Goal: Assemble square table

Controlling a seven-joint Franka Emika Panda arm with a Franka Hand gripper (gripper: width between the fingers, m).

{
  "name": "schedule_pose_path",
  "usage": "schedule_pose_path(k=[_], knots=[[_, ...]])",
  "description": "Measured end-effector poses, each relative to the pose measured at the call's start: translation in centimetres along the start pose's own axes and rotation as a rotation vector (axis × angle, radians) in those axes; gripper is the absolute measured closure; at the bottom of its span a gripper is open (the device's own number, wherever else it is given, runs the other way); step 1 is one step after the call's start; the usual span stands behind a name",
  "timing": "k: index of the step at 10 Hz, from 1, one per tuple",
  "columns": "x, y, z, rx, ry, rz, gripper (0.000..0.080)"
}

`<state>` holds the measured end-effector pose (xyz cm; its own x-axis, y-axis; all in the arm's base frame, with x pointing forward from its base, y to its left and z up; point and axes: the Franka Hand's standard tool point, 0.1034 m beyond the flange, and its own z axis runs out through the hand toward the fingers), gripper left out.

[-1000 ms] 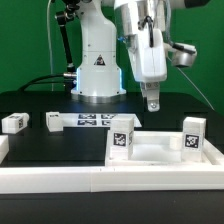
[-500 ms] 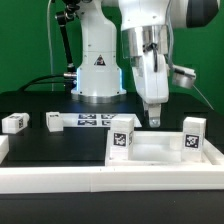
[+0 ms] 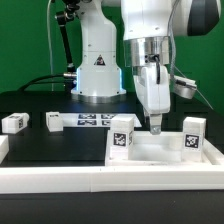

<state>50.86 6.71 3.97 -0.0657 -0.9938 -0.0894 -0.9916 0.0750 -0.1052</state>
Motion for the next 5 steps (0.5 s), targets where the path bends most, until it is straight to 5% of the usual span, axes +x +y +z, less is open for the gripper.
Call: schedule_pose_path(k=[5], knots=[[1.4,3.4,2.6,-0.055,0.024,0.013,0.0151]])
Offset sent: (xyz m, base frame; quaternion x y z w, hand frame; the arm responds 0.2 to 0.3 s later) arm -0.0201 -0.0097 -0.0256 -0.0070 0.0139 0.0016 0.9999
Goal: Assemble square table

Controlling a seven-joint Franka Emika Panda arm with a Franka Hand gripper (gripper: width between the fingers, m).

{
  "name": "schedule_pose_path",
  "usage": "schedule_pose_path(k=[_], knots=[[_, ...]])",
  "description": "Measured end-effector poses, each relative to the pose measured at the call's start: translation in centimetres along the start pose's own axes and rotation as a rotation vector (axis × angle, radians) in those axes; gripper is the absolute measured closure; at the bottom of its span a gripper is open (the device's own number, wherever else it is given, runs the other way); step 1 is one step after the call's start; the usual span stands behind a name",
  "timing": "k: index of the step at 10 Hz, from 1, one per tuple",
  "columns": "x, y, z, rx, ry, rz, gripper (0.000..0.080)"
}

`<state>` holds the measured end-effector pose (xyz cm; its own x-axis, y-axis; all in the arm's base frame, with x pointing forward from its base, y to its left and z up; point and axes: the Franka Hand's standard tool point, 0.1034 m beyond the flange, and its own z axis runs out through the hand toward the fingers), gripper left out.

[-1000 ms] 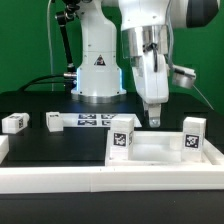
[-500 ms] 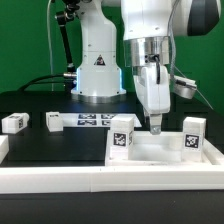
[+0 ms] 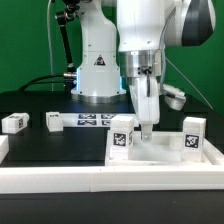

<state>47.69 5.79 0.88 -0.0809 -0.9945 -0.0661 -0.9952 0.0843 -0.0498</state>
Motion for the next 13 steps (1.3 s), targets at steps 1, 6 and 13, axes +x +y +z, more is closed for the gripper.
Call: schedule_pose_path(k=[1,6,13], knots=[[-0.20,0.24,0.34,-0.019,-0.003,-0.002,0.0151],[-0.60,0.04,0.47,-0.033,-0.012,-0.006,0.0565],[-0.58,-0.10,0.40,-0.026,-0.010,-0.007,0.0753]])
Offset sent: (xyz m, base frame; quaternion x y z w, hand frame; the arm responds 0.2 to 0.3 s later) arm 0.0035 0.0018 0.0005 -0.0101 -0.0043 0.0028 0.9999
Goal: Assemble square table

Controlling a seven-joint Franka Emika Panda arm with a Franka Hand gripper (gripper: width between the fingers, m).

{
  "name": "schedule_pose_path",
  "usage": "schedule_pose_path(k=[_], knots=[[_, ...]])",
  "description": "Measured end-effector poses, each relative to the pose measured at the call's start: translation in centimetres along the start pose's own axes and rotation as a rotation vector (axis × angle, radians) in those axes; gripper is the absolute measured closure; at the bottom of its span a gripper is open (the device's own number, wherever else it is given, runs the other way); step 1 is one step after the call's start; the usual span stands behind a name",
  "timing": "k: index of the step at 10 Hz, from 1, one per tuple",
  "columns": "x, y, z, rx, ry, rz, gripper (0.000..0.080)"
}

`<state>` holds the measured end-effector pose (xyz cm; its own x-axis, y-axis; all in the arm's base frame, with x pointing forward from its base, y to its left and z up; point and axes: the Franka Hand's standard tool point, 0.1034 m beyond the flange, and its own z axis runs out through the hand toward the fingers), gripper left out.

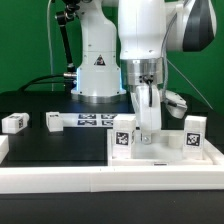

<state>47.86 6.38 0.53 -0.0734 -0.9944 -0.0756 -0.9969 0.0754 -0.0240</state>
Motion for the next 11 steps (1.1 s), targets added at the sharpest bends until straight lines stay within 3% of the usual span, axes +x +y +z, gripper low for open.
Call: schedule_pose_path(k=[3,7,9,11], knots=[[0.1,0.0,-0.1,0.001,0.000,-0.010,0.0752],[4.4,1.0,-1.2,0.003,0.016,-0.245,0.0752],[4.2,1.2,-0.8,-0.008,0.015,-0.291,0.0752],[4.9,1.2,-0.7,-0.013,0.022,-0.444,0.0752]])
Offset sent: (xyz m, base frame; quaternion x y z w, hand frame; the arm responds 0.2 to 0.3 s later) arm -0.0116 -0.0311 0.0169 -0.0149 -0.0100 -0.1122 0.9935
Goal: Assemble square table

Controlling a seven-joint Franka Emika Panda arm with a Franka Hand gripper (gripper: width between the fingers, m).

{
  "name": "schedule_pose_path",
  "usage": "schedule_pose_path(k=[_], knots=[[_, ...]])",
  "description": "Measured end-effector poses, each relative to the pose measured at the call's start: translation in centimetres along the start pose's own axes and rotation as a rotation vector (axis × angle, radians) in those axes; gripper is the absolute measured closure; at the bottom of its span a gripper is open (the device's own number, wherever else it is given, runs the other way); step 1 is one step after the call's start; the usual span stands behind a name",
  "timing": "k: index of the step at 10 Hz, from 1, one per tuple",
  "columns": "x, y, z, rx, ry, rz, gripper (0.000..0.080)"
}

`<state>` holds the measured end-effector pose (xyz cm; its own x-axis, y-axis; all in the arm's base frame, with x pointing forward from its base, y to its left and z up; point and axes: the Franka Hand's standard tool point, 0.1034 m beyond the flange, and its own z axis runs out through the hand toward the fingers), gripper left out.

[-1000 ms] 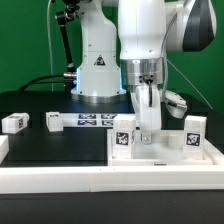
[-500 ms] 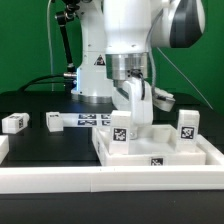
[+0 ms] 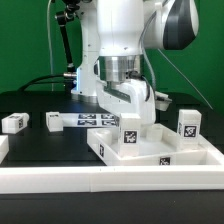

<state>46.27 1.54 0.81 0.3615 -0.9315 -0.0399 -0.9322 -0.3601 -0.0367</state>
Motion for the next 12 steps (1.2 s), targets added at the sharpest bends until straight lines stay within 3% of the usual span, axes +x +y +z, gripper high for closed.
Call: schedule_pose_path(k=[9,12], knots=[[3.5,1.1,-0.3,-0.007,0.042,-0.373,0.0751],[4.6,0.3,-0.2,-0.023,0.056,-0.630,0.0751]])
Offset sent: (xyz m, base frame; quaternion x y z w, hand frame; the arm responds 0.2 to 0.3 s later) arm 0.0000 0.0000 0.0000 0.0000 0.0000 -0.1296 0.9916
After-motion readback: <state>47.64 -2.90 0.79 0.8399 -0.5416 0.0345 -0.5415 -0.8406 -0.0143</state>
